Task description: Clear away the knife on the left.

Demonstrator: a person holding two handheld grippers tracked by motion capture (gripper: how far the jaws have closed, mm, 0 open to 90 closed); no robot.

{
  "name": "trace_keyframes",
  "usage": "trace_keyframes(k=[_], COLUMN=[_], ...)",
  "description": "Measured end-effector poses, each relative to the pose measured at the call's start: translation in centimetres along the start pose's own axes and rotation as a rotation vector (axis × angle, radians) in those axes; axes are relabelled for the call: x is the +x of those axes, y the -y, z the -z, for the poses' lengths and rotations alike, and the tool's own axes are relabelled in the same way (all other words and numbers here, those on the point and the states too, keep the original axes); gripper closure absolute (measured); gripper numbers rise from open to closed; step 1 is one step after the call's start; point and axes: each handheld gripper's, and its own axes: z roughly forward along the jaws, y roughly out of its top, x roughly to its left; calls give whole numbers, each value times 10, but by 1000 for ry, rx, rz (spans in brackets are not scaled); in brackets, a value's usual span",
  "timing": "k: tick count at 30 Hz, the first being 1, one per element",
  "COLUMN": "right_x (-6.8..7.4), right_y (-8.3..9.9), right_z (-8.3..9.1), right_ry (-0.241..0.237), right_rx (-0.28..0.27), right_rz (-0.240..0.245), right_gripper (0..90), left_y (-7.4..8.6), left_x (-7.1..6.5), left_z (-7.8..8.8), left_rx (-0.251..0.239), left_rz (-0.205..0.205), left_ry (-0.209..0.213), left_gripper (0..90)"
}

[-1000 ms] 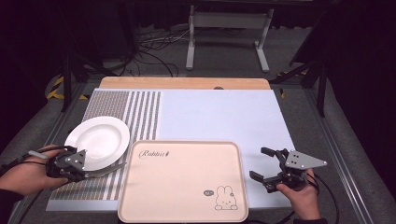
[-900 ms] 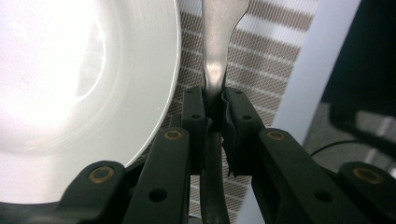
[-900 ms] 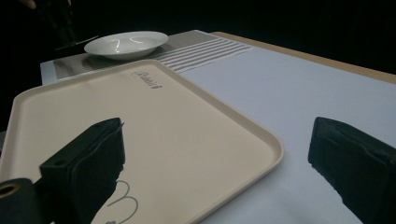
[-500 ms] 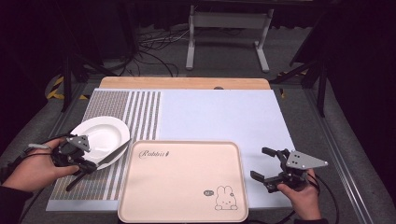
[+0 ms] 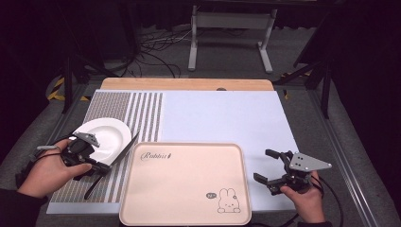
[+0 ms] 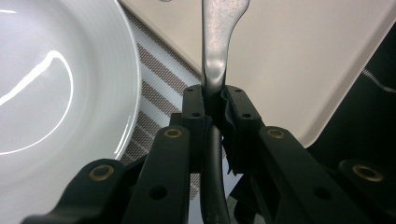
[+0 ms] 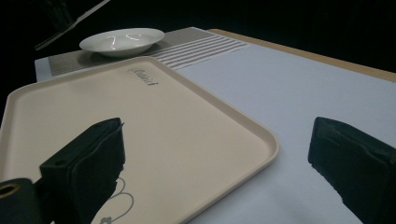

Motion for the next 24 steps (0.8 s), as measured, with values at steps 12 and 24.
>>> trace_keyframes(k=[12,24], right_x=[0,-1], right_y=[0,0], right_z=[1,2], right_ry=[0,2], right_rx=[-4,-5], right_rz=[-3,-2], right_gripper=[46,46], left_y=[-17,-30], left_x=[-17,-31], left_z=[-15,-33], left_rx=[8,24], left_rz=[-12,-7], left_ry=[45,93], left_gripper=[800,800])
